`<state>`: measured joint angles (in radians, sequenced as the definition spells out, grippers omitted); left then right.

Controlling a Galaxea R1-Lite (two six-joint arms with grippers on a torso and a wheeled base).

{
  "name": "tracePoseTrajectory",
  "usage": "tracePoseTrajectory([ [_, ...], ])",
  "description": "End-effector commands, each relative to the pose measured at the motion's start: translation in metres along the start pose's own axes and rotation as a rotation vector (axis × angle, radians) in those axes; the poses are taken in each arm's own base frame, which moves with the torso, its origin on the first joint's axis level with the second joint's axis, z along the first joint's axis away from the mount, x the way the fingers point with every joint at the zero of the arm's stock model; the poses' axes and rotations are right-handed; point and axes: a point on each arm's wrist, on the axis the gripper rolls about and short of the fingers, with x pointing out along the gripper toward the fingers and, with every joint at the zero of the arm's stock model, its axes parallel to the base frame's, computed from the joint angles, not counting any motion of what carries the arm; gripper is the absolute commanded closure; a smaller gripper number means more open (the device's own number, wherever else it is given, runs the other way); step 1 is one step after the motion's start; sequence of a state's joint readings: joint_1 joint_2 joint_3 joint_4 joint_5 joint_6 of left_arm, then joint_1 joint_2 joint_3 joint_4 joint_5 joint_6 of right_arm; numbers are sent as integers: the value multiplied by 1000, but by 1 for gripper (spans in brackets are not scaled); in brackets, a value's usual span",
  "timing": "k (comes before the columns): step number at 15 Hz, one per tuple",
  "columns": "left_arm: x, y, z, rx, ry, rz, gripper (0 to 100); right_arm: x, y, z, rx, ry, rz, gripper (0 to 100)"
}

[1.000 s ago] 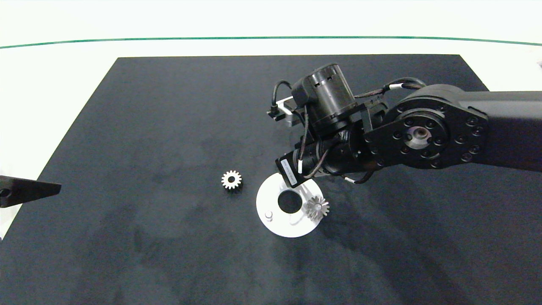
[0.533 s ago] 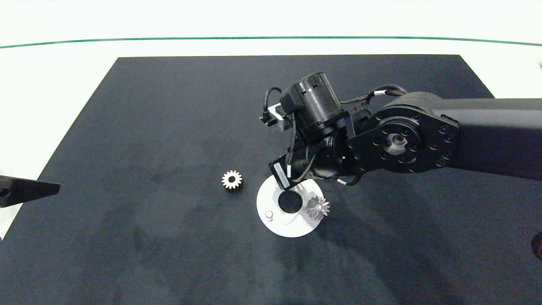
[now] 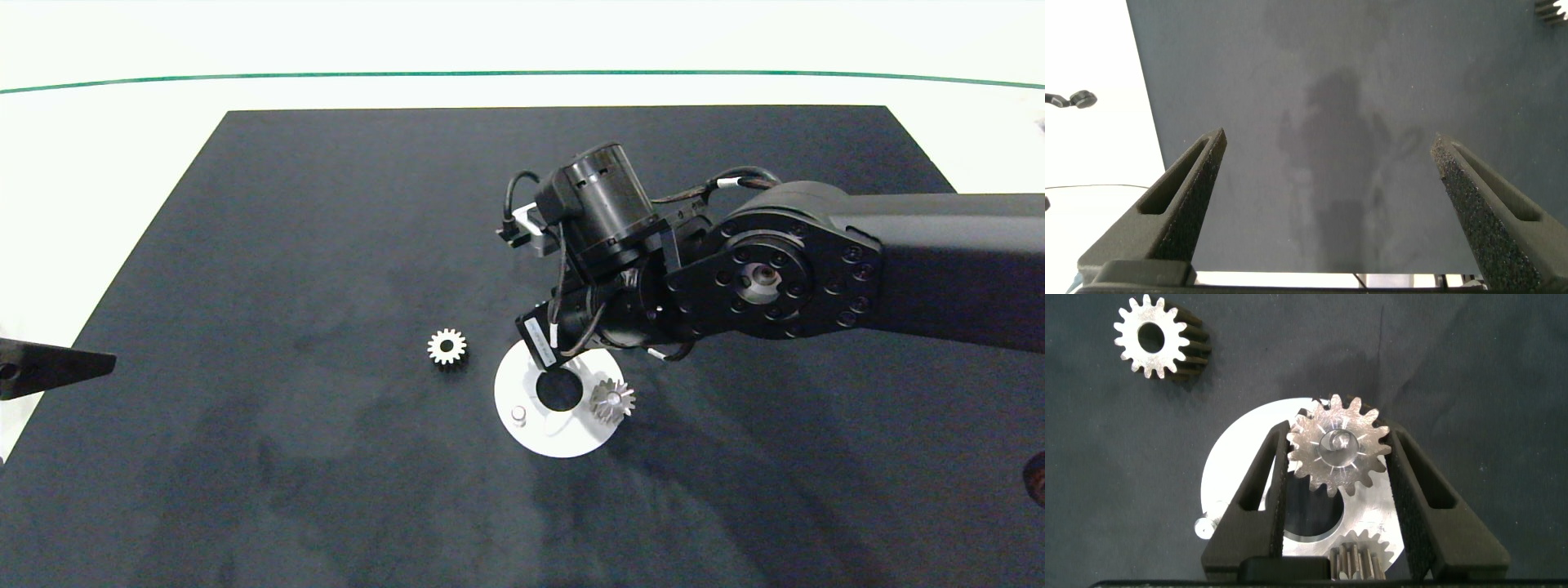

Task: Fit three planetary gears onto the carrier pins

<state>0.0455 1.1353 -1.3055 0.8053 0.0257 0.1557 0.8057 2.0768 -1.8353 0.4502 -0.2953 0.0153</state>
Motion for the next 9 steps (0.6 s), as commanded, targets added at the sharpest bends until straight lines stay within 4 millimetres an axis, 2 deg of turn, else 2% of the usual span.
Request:
tracePoseTrajectory([
  [1, 0, 0, -1, 1, 5, 0, 0, 2, 0, -1, -2, 7, -10, 84],
  [9, 0, 0, -1, 1, 6, 0, 0, 1, -1, -1, -8, 9, -31, 84],
])
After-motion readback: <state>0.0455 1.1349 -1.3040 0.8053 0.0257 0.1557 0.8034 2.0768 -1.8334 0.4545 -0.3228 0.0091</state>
